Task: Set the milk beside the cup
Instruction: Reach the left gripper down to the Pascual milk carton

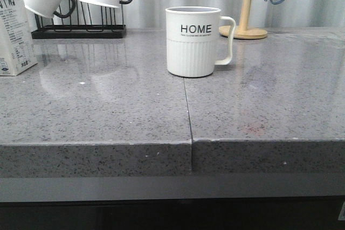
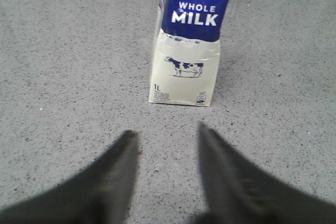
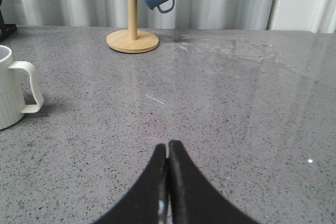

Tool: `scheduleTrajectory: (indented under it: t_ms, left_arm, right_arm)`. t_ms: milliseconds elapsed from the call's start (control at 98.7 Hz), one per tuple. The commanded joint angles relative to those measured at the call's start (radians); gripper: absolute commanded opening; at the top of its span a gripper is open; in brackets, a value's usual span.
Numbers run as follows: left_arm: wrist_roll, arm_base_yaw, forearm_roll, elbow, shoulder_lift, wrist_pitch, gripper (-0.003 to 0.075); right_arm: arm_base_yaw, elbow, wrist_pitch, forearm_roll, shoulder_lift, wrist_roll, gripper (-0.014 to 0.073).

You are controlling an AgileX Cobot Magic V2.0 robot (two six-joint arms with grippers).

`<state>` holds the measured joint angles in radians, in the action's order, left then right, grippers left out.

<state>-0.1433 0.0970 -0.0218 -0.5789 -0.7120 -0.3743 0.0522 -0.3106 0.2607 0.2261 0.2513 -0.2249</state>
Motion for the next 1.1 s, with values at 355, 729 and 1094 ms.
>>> scheduleTrajectory:
  t_ms: [355, 729, 1094]
  left_arm:
    - [0.004, 0.083, 0.022, -0.037, -0.141, 0.339, 0.0657]
    - [0.002, 0.083, 0.006, -0.037, -0.356, 0.628, 0.0657]
    - [0.002, 0.069, -0.036, -0.087, -0.52, 0.772, 0.0657]
  right_arm:
    - [-0.008, -0.029, -0.069, 0.016, 0.005, 0.005, -0.0068]
    - [-0.008, -0.029, -0.069, 0.016, 0.005, 0.005, -0.0068]
    - [-0.008, -0.029, -0.069, 0.016, 0.005, 0.005, -0.0068]
